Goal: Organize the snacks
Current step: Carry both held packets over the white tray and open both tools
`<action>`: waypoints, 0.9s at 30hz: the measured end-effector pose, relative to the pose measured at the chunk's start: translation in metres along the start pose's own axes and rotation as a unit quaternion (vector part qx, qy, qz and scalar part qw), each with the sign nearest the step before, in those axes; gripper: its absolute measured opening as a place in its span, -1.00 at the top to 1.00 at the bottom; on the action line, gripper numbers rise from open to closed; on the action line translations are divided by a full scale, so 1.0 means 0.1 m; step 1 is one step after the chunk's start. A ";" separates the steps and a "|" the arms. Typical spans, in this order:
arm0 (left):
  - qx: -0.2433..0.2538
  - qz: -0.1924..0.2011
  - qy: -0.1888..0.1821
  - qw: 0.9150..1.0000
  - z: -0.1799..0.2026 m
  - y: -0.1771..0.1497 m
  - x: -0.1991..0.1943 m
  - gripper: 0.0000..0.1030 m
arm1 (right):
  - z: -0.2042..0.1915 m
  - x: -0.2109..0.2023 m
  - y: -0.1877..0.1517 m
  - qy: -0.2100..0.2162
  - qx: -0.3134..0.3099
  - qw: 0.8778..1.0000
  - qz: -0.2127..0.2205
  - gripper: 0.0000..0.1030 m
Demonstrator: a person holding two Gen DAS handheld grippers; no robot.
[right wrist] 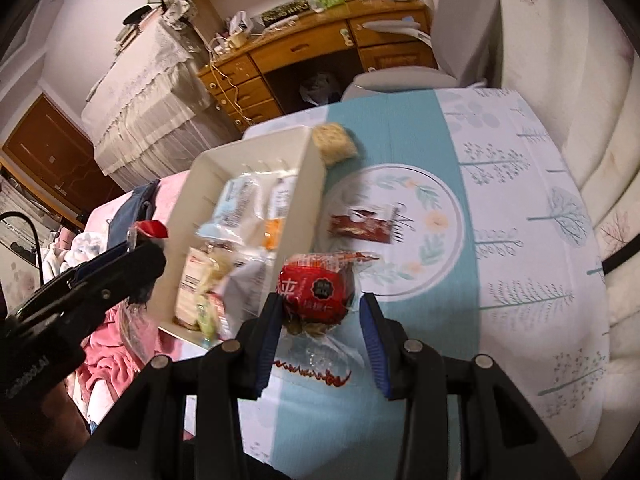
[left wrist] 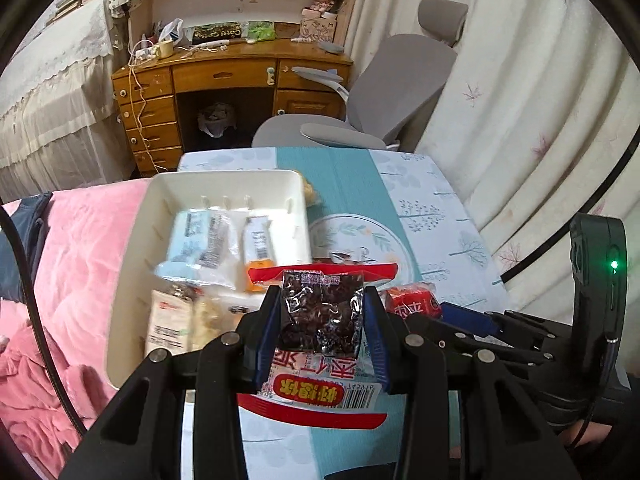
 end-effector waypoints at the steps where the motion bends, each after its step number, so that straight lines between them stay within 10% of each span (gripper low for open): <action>1: 0.001 0.000 0.001 1.000 -0.09 0.01 -0.02 0.26 | -0.08 0.02 0.00 0.002 -0.001 1.000 0.002 0.22; 24: 0.028 -0.036 0.037 0.998 -1.38 0.21 0.13 0.24 | -1.08 0.38 0.26 0.022 0.010 0.997 0.067 0.21; 27: 0.033 -0.054 0.035 0.997 -1.37 0.24 0.20 -0.01 | -1.16 0.42 0.29 0.027 -0.005 0.997 0.066 0.20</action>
Point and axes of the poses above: each gripper's, at about its wrist camera, not at the fingertips, and x roughly the way its jaws point, z to its right, y to its top, the point moved 6 cm from there along x, roughly the way its jaws point, and after that the axes turned 4 degrees about -y, right-handed, at the moved point
